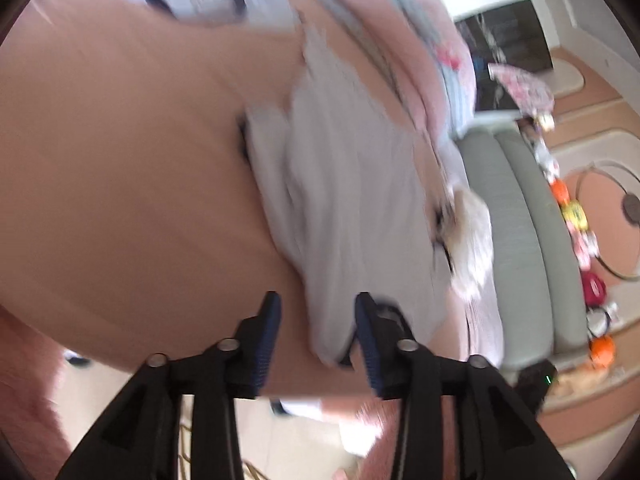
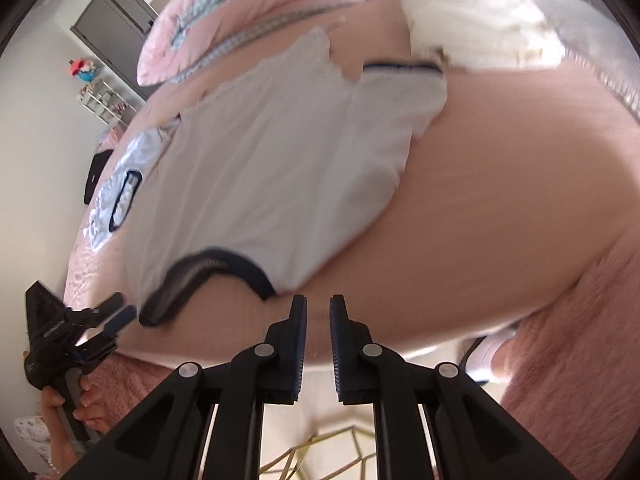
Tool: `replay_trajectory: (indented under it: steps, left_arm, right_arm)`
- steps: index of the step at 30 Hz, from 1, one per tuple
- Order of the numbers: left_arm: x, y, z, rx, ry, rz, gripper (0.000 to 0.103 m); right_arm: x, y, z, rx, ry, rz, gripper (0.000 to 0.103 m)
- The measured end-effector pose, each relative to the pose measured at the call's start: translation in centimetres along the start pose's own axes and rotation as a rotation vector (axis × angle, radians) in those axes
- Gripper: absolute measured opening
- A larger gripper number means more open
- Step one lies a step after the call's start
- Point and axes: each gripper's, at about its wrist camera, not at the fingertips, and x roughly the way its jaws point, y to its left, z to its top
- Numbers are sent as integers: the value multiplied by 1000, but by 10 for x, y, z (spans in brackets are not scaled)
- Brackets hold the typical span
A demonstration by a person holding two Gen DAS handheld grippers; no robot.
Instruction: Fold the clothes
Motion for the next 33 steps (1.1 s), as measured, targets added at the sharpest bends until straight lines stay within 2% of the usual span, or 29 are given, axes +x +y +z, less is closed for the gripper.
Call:
replay_trajectory:
  steps: [1,2,5,8,13,16,18,20,23,27,30,31,32,33]
  left_arm:
    - [-5,4,10,-12,-45,39,43]
    - [-3,9,19,-16,-57,61,43]
    - [22,22,43,-4,-17,76,42]
    - [41,17,56,52,0,31,42]
    - [68,12,64,89,41,-101,42]
    - [70,14,67,82,57,-127,9]
    - [66,15,69,78,54,-140,7]
    - [47,15,74,88,-2,-141,6]
    - [15,17,80,105,-84,-128,6]
    - [-6,21,77,102,-96,-91,6]
    - [-12,21,76,117,-74,-45,6]
    - [-12,22,78,121,-64,-19,7]
    - [-12,22,80,126,-57,18,7]
    - [-14,23,82,124,-71,74,7]
  right_arm:
    - [-3,2,7,-20,-21,1,26]
    - [-4,5,14,-39,-31,1,31]
    - [14,32,41,-111,1,20,31]
    - [31,72,58,-220,7,45,31]
    - [83,145,62,-370,80,36,31]
    - [113,168,57,-374,114,14,31]
    - [127,172,53,-348,131,15,31]
    - [136,173,49,-336,137,13,31]
    - [145,171,44,-358,123,-72,31]
    - [141,156,49,-300,103,-106,31]
    - [140,149,50,-322,94,-263,31]
    - [142,147,49,-348,95,-290,32]
    - [143,145,48,-376,93,-316,39]
    - [143,146,46,-405,85,-340,40]
